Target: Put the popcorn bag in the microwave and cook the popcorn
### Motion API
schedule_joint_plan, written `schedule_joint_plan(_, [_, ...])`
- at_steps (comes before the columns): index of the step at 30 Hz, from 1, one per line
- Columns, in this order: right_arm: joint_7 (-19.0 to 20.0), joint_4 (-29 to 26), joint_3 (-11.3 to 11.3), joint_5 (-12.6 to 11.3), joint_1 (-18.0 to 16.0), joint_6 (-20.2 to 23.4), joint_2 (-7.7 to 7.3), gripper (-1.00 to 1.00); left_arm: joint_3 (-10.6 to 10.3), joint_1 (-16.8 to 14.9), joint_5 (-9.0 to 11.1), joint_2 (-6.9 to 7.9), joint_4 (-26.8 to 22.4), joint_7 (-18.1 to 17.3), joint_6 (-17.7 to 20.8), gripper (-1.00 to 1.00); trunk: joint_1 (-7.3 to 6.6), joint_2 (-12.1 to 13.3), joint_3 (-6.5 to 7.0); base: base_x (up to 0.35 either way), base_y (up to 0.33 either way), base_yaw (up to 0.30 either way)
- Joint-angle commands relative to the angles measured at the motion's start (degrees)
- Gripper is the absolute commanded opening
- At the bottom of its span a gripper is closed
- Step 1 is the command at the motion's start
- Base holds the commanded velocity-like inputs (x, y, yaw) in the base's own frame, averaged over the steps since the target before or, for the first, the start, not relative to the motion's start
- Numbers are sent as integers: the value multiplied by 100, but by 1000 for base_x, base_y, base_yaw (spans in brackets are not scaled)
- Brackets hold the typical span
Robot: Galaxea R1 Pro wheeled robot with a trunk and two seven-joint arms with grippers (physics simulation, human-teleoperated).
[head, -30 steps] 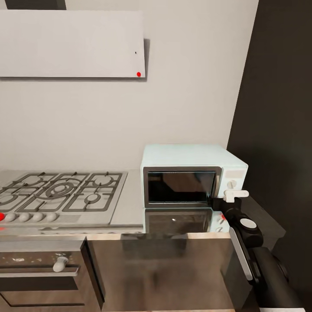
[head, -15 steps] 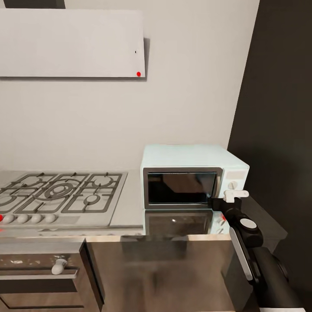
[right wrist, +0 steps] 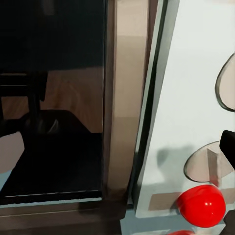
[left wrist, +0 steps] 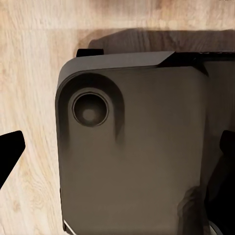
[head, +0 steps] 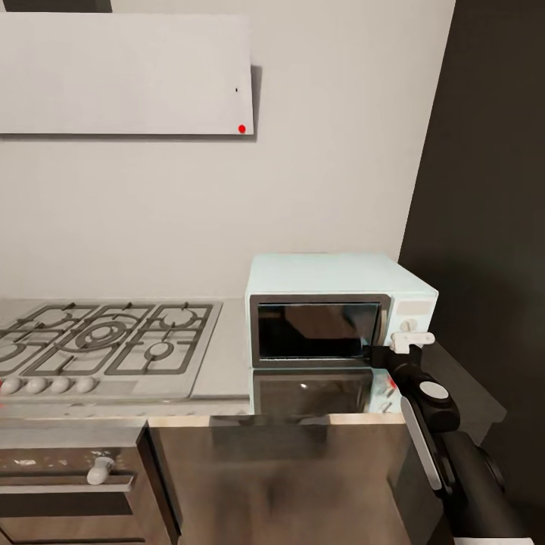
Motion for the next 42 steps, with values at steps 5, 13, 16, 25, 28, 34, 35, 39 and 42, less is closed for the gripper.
schedule_joint_plan(5, [-26,-7,7,-11,-4,31,-3,100,2,-3,1,-1,5,3,-19,100,0,-4,-6,1,0,0])
schedule_joint_plan(13, [-26,-19,10,-11,-4,31,-3,100,0,-5,1,-1,5,3,-22,100,0,-4,-6,11,0,0])
schedule_joint_plan(16, [-26,-28,14,-11,1,31,-3,100,0,-4,1,-1,5,3,-22,100,0,-4,-6,30,0,0])
schedule_joint_plan(25, [-18,-39,15,-11,5,31,-3,100,0,-3,-5,-1,5,3,-22,100,0,-4,-6,1,0,0])
schedule_joint_plan(28, [-17,-49,15,-11,5,31,-3,100,1,-6,0,-1,5,3,-22,100,0,-4,-6,62,0,0])
schedule_joint_plan(34, [-17,-51,11,-11,5,31,-3,100,3,-5,1,-1,5,3,-24,100,0,-4,-6,21,0,0])
schedule_joint_plan(35, [-17,-51,9,-11,5,31,-3,100,2,-2,1,-1,5,3,-25,100,0,-4,-6,2,0,0])
schedule_joint_plan(39, [-17,-51,12,-11,5,31,-3,100,4,-5,1,-1,5,3,-25,100,0,-4,-6,0,0,0])
schedule_joint_plan(42, [-17,-56,11,-11,5,31,-3,100,2,-6,1,-1,5,3,-24,100,0,-4,-6,3,0,0])
